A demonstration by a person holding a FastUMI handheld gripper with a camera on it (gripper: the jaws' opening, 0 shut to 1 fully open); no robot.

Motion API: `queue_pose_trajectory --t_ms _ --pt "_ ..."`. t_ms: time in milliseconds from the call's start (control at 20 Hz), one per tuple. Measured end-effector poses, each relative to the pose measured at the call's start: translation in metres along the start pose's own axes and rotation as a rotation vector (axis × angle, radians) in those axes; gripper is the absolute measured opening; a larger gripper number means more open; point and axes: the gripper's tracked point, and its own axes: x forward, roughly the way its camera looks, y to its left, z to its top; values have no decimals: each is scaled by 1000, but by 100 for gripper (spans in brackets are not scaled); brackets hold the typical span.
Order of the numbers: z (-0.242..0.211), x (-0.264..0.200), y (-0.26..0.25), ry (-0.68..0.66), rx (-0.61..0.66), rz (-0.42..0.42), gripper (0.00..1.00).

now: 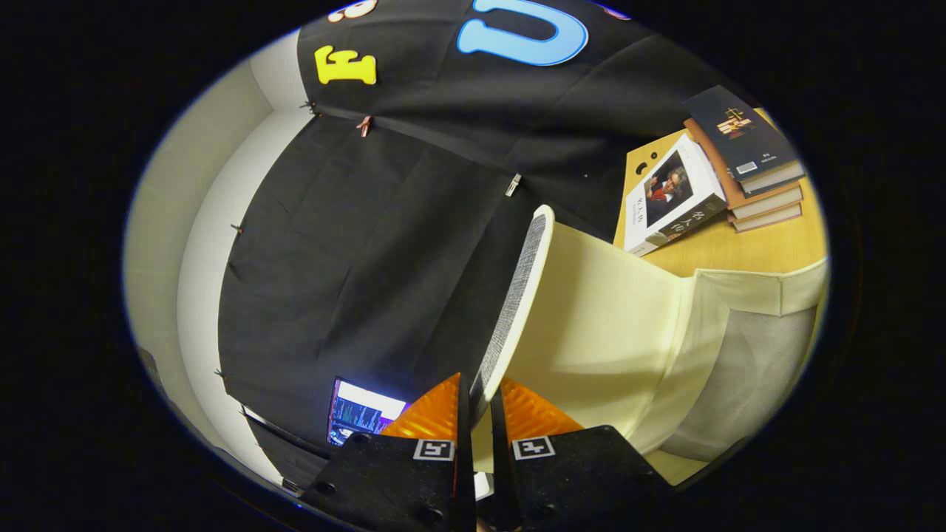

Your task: Open the storage box then place both shoes into the box .Put the left shoe in first, then the right shoe, with the right side of both shoes facing outward in a uniform manner.

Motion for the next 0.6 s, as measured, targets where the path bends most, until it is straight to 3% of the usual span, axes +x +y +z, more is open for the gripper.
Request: queue_pose_trajectory --t_ms 100,250,400,600 --pt "-7 10 6 18 -27 16 22" --pt "-13 16 7 41 -41 25 51" --pt "-11 6 3 35 -69 9 95" --pt "3 -16 -3 -42 -136 -19 96"
